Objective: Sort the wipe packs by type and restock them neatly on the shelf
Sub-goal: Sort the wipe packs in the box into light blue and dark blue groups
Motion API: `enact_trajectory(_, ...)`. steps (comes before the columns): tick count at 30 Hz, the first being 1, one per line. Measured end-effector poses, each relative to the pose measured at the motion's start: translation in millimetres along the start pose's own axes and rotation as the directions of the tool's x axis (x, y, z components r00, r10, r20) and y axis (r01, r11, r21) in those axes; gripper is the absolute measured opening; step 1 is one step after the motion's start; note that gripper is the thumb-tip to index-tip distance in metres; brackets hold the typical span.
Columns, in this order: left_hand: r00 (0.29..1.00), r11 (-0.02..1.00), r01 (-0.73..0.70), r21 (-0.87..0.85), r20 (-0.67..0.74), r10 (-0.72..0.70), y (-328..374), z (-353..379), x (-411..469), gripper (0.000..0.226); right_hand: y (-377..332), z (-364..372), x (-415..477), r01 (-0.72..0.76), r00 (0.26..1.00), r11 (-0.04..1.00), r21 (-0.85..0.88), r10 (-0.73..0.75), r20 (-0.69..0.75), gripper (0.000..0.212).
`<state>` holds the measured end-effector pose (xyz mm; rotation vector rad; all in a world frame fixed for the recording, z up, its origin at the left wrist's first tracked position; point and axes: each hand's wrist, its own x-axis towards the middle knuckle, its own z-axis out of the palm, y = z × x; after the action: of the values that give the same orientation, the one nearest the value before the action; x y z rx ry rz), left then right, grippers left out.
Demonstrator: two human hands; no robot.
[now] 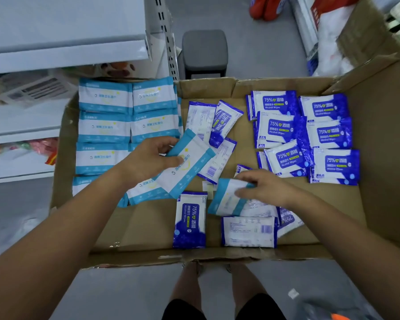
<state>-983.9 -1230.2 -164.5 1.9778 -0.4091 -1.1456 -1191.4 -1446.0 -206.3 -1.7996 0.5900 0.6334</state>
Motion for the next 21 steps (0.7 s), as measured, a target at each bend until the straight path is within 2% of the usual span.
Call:
enact_trajectory(1, 1.000, 1.000, 0.002, -0.025, -0.001, -0.002, -0.8, -1.6, -1.1, 0.030, -1.6, -5.9, -3.5, -0.044, 0.999, 0.971, 0.237, 0.048, -0.013, 0.023)
enact_trajectory(2, 1.000, 0.999, 0.005, -0.047, -0.004, -0.005, -0.9, -3.2, -2.6, 0.030, -3.0, -10.5, -5.9, -0.061, 0.997, 0.898, 0.436, 0.071, -0.007, 0.027)
enact_trajectory(3, 1.000, 0.998, 0.006, -0.063, -0.009, -0.006, -1.5, -4.9, -3.5, 0.031, -4.9, -14.1, -8.5, -0.057, 0.997, 0.814, 0.579, 0.075, -0.007, 0.030)
enact_trajectory(5, 1.000, 0.996, -0.001, -0.091, -0.021, -0.001, -2.4, -7.9, -4.7, 0.031, -9.0, -17.9, -11.2, -0.009, 0.997, 0.686, 0.727, 0.058, -0.042, 0.036)
enact_trajectory(7, 1.000, 0.994, -0.011, -0.111, -0.028, 0.008, -2.7, -10.9, -6.3, 0.029, -14.5, -19.0, -11.3, 0.037, 0.995, 0.641, 0.767, 0.048, -0.089, 0.042)
enact_trajectory(11, 0.999, 0.996, -0.025, -0.084, -0.037, 0.022, -6.3, -22.4, -10.7, 0.029, -22.5, -15.4, -3.5, 0.055, 0.984, 0.617, 0.785, 0.099, -0.147, 0.049)
enact_trajectory(14, 0.999, 0.998, -0.035, -0.049, -0.042, 0.033, -13.7, -35.2, -16.2, 0.027, -27.3, -11.6, 4.9, 0.050, 0.975, 0.684, 0.728, 0.124, -0.184, 0.051)
enact_trajectory(17, 0.998, 0.997, -0.050, 0.061, -0.031, 0.052, -24.9, -48.4, -24.4, 0.020, -36.9, -6.9, 10.3, 0.046, 0.969, 0.696, 0.717, 0.143, -0.201, 0.045)
enact_trajectory(21, 0.998, 0.984, -0.039, 0.175, -0.035, 0.046, -41.2, -70.5, -34.1, 0.015, -54.7, 4.0, 19.0, 0.048, 0.979, 0.615, 0.787, 0.127, -0.158, 0.032)
